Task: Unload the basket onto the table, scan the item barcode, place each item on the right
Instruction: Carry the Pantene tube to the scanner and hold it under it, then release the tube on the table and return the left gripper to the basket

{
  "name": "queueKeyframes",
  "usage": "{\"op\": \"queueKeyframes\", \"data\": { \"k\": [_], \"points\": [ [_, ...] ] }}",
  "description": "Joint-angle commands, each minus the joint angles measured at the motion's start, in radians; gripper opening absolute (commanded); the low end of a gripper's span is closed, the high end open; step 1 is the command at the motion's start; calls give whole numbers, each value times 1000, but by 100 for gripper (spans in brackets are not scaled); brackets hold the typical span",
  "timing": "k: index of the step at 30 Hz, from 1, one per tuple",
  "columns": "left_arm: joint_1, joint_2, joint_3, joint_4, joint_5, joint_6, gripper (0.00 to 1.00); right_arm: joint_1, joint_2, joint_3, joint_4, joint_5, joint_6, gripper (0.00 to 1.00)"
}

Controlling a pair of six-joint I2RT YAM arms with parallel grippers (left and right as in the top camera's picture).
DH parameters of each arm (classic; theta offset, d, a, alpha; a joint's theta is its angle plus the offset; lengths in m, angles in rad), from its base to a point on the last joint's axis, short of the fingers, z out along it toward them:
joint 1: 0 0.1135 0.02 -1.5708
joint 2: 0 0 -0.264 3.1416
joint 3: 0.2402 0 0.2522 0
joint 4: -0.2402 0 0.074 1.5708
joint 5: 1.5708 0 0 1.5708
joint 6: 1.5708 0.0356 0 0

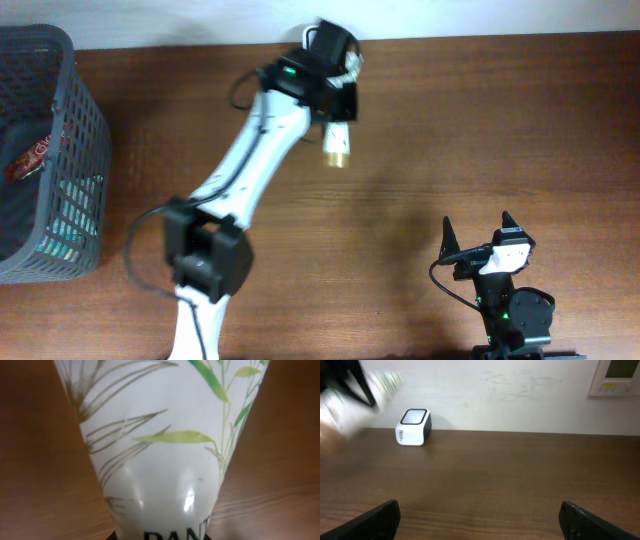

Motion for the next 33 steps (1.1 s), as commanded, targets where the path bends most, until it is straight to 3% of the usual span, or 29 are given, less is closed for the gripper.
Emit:
{"op": "queueKeyframes", "data": {
  "k": [1,6,12,15,17,27,33],
  "points": [
    [-58,116,16,14,-33,17,0,-1,-7,-7,-4,12,5,99],
    [-84,220,16,73,-33,17,3,-1,-7,-7,-4,12,5,99],
    [-79,235,23,104,-33,17,25,-1,-7,-7,-4,12,5,99],
    [-64,227,64,97,-32,17,44,-1,-7,-7,-4,12,5,99],
    [-45,209,109,74,-21,17,66,-1,-7,-7,-4,12,5,98],
    [94,54,415,-103,53,18,67,-1,-7,-7,-4,12,5,99],
    [330,-159,486,-155,37,106,66,-1,-7,-7,-4,12,5,99]
  ]
}}
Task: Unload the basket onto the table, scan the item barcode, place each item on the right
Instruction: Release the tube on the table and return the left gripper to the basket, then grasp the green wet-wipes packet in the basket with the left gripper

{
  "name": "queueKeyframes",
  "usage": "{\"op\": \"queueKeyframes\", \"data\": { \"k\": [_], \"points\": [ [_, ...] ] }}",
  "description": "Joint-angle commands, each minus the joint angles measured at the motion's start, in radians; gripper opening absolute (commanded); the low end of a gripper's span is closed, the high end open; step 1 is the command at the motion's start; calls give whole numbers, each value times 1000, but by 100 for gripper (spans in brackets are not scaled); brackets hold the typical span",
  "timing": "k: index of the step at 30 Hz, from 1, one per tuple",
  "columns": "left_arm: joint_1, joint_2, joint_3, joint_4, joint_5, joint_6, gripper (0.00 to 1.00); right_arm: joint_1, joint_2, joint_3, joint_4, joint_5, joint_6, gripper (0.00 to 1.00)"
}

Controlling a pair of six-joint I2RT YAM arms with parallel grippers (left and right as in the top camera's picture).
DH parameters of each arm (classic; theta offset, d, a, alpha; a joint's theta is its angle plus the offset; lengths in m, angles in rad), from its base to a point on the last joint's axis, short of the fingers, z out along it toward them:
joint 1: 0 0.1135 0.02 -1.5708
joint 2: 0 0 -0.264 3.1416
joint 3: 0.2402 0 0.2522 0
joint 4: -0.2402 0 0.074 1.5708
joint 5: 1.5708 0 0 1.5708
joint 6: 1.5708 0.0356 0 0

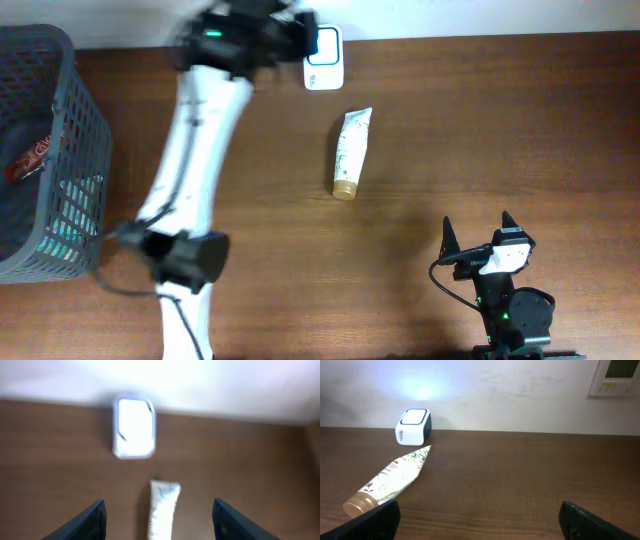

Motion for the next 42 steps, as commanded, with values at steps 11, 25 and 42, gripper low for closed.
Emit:
{"op": "queueKeyframes", "data": {
  "k": [11,25,42],
  "points": [
    [727,-308,29,-96,-283,83,81,-1,-7,-7,-4,12,3,99],
    [1034,-207,-388,-161,-267,134,82,-1,-7,-7,-4,12,3,99],
    [1167,29,-581,-158,237,629,86,-1,-7,-7,-4,12,3,99]
  ]
}}
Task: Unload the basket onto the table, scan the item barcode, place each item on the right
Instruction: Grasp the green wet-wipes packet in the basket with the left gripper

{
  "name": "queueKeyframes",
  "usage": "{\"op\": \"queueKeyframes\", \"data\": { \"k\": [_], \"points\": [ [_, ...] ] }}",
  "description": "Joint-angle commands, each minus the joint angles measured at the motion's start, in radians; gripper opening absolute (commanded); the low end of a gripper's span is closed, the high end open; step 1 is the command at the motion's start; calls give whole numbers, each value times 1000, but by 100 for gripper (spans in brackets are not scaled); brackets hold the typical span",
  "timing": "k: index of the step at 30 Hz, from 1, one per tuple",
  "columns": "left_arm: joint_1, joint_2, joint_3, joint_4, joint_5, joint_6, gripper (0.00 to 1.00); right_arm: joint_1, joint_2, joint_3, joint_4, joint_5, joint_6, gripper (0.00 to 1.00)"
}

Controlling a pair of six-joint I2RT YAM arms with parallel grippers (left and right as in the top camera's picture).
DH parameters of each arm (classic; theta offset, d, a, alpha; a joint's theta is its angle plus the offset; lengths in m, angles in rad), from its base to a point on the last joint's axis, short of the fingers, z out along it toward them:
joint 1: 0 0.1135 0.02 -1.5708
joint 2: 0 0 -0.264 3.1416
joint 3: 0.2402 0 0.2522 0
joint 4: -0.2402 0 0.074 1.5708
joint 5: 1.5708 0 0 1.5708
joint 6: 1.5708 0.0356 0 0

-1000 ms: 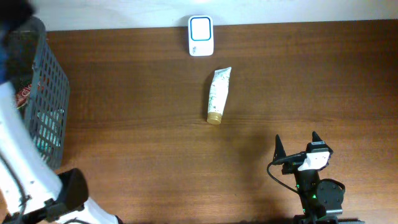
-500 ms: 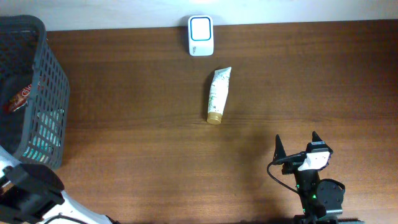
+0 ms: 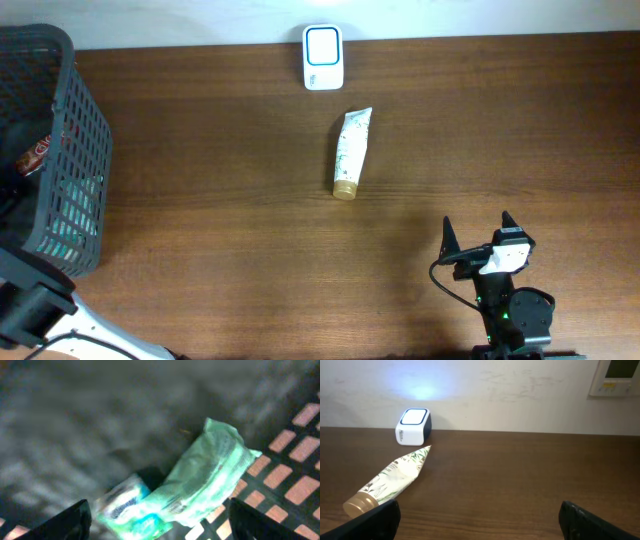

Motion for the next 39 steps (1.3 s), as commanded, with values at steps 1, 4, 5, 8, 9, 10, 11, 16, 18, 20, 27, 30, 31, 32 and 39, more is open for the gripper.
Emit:
{"op": "queueKeyframes", "data": {
  "k": [1,4,5,8,9,10,11,16,18,20,27,30,31,32,39],
  "points": [
    [2,57,-5,-6,137,127,86,-1,-7,-7,-4,12,5,98],
    [0,90,-5,-9,137,150,85,-1,-7,-7,-4,12,5,98],
    [0,100,-6,-14,140,166,85,-1,-7,-7,-4,12,5,99],
    [-4,114,-33,-11,140,197,84,-1,-7,-7,-4,12,5,98],
    [-4,114,-42,-11,140,214,84,-1,-7,-7,-4,12,5,99],
    [-4,114,-52,-7,139,217,84,-1,-7,-7,-4,12,5,99],
    [-4,114,-60,-3,140,217,84,-1,-7,-7,-4,12,5,99],
    [-8,114,-108,18,167,266,80,-1,-7,-7,-4,12,5,99],
    [-10,114,-138,37,166,266,80,-1,-7,-7,-4,12,5,99],
    [-11,114,-155,55,166,266,80,-1,-7,-7,-4,12,5,99],
    [-11,114,-188,105,132,265,53,-1,-7,-7,-4,12,5,99],
    [-11,114,-188,115,133,264,30,-1,-7,-7,-4,12,5,99],
    [-11,114,-188,119,133,257,30,-1,-7,-7,-4,12,5,99],
    [-11,114,-187,120,133,257,20,-1,-7,-7,-4,12,5,99],
    [-11,114,-16,88,140,13,0,-1,-7,-7,-4,12,5,99]
  ]
}}
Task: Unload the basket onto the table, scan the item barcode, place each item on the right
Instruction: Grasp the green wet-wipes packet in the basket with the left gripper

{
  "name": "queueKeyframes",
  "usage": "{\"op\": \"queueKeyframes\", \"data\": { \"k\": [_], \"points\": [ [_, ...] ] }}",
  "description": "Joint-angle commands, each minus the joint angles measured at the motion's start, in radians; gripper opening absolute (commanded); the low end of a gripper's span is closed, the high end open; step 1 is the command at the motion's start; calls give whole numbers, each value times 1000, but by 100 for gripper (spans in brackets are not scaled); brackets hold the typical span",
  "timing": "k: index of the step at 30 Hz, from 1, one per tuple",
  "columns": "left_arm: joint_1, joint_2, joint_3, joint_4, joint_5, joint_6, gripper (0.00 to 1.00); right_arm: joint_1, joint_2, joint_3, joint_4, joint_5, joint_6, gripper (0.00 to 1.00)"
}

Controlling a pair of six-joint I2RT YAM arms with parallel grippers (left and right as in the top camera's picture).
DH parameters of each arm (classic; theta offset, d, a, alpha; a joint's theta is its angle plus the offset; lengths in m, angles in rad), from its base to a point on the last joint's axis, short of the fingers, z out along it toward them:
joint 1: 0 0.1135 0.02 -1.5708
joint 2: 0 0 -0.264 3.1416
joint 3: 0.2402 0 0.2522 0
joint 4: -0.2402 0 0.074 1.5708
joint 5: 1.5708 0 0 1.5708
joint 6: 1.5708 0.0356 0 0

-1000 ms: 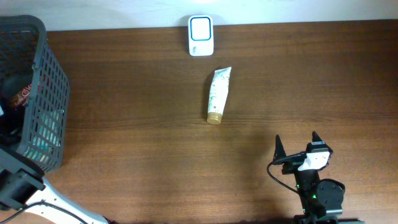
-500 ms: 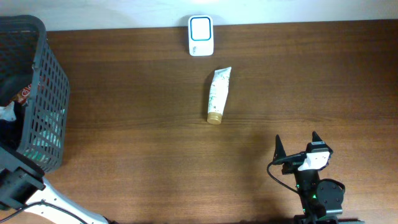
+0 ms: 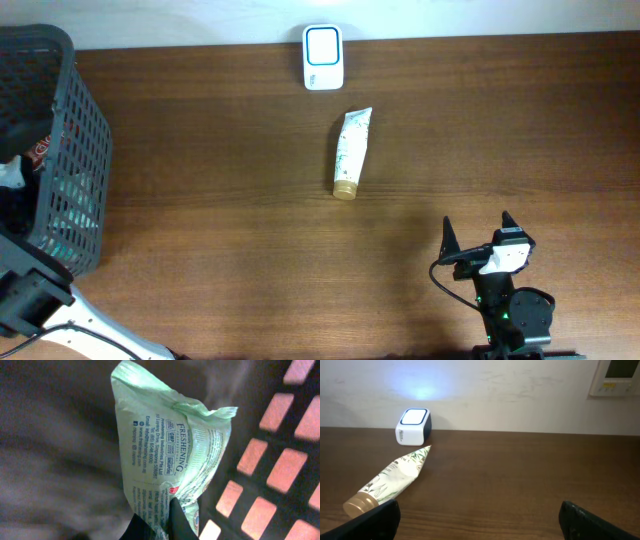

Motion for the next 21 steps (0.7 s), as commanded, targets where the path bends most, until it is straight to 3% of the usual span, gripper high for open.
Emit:
{"op": "queueKeyframes", "data": {
  "k": [1,6,16,19,21],
  "points": [
    [3,29,150,-25,-59,-201,0,-1,-7,-7,-4,12,4,99],
    [3,29,496,-129,107,-221,0,-1,-7,-7,-4,12,4,99],
    [-1,24,1202,-166,144,-575,0,-1,-7,-7,-4,12,4,99],
    [-6,-28,1239,-138,279,-742,0,-1,-7,-7,-4,12,4,99],
    [-11,-44,1239,-108,404,-752,0,-1,-7,-7,-4,12,4,99]
  ]
}}
